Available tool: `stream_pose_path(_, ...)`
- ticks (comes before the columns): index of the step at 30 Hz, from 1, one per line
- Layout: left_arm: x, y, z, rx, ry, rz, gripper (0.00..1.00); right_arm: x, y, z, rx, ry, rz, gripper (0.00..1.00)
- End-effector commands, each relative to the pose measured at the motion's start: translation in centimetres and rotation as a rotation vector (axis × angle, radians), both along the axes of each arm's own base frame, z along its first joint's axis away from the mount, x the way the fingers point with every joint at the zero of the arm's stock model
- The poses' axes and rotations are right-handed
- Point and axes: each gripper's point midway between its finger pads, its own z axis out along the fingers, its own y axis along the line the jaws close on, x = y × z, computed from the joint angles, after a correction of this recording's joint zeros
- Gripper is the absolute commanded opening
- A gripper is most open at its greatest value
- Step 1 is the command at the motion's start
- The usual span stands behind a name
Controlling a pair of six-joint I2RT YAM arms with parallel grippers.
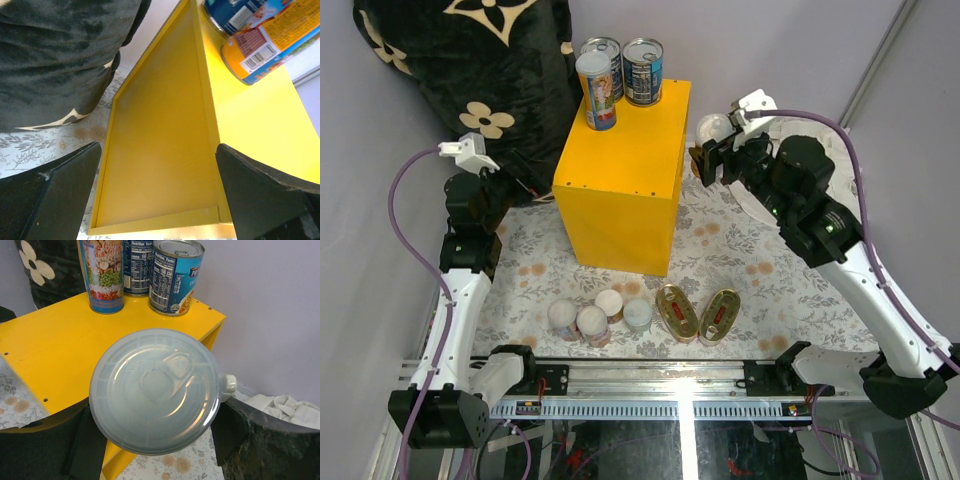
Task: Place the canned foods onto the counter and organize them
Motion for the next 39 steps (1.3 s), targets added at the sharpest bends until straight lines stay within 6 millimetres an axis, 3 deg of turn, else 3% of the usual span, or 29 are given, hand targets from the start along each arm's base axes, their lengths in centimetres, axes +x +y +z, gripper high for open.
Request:
stream_pose_path(1, -2.6, -5.1, 2.8, -0.044, -0.094, -0.299, 1.0, -0.3, 0.6, 7.9, 0.105, -0.226, 0.032, 0.0)
stream_pose_path(5, -3.3, -6.0, 2.1, -0.031, -0.069, -0.369, 1.0, 0.5, 1.7, 8.7, 0.134, -0.25, 0.053, 0.0)
stream_pose_path(8, -5.3, -7.6, 3.0, -0.004, -0.135, -0.509, 1.0, 0.8, 2.9, 8.6, 0.133, -0.238, 0.098, 0.0)
stream_pose_path(12, -7.1, -8.4, 5.7, 0.024, -0.186, -0.584, 1.0, 1.1, 3.2, 8.2, 0.133, -0.234, 0.098, 0.0)
stream_pose_path(16, -7.3, -8.5, 5.2, 0.008, -0.185, -0.591, 1.0, 1.3, 4.0, 8.0, 0.126, -0.229, 0.13, 0.0)
stream_pose_path(19, -6.9, -8.4, 5.1, 0.002, -0.187, -0.577, 1.0, 1.2, 4.8, 9.2, 0.136, -0.238, 0.166, 0.0)
stream_pose_path(24, -4.0, -7.2, 2.6, 0.024, -0.056, -0.499, 1.0, 1.6, 6.7, 9.9, 0.151, -0.239, 0.233, 0.0)
stream_pose_path(27, -3.3, -6.0, 1.8, 0.053, -0.043, -0.412, 1.0, 2.1, 7.5, 10.5, 0.157, -0.249, 0.255, 0.0)
stream_pose_path(34, -2.6, -0.5, 1.4, 0.18, -0.024, -0.08, 1.0, 2.7, 8.8, 12.7, 0.176, -0.3, 0.293, 0.0)
stream_pose_path(39, -2.5, 2.0, 2.5, 0.174, -0.045, 0.078, 1.0, 4.3, 10.1, 11.5, 0.17, -0.308, 0.298, 0.0)
